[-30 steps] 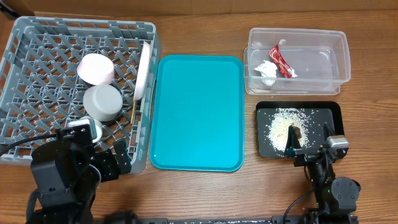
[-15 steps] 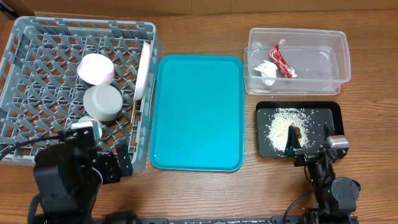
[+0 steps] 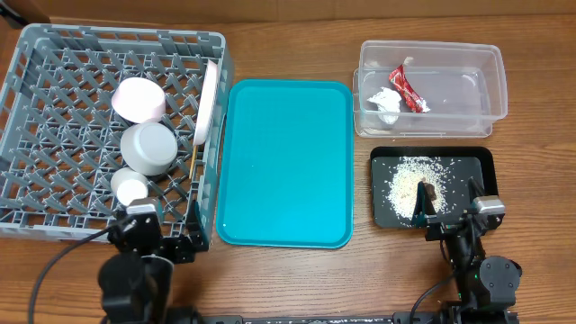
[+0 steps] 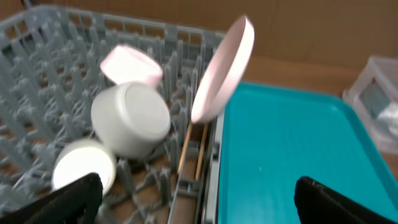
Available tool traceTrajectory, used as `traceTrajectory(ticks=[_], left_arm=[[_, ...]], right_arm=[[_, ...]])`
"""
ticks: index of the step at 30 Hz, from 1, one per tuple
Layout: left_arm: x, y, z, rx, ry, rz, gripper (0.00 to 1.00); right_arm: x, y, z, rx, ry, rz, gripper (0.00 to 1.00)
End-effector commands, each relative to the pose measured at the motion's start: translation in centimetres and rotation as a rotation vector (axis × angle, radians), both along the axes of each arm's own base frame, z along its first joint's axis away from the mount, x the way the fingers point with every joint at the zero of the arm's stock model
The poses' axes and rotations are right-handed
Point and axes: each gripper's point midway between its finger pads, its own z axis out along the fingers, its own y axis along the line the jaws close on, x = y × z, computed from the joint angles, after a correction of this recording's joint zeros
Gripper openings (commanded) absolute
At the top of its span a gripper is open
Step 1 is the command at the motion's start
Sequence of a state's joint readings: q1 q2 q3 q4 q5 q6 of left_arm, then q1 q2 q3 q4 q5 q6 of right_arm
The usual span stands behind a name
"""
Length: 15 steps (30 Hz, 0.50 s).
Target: Sort waste into correct bins and load items into the dishwasher
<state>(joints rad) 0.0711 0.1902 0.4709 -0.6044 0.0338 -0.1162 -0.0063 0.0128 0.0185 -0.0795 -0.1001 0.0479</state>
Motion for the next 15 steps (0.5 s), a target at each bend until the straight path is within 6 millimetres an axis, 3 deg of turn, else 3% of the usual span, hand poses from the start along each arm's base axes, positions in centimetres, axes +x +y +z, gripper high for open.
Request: traceTrajectory(ticks=[1, 10, 15], left_arm=[[0.7, -0.4, -0.8, -0.026, -0.099, -0.013, 1.0], [2.8, -0.2, -0.4, 0.017, -0.374, -0.02, 1.0], [3.4, -0.2, -3.1, 0.028, -0.344, -0.023, 1.0]], right_arm=[[0.0, -0.1, -0.2, -0.008, -0.005, -0.002, 1.0], [0.0, -0.1, -0.2, -0.008, -0.005, -0.002, 1.0], [0.0, -0.1, -0.2, -0.008, -0.005, -0.002, 1.0]])
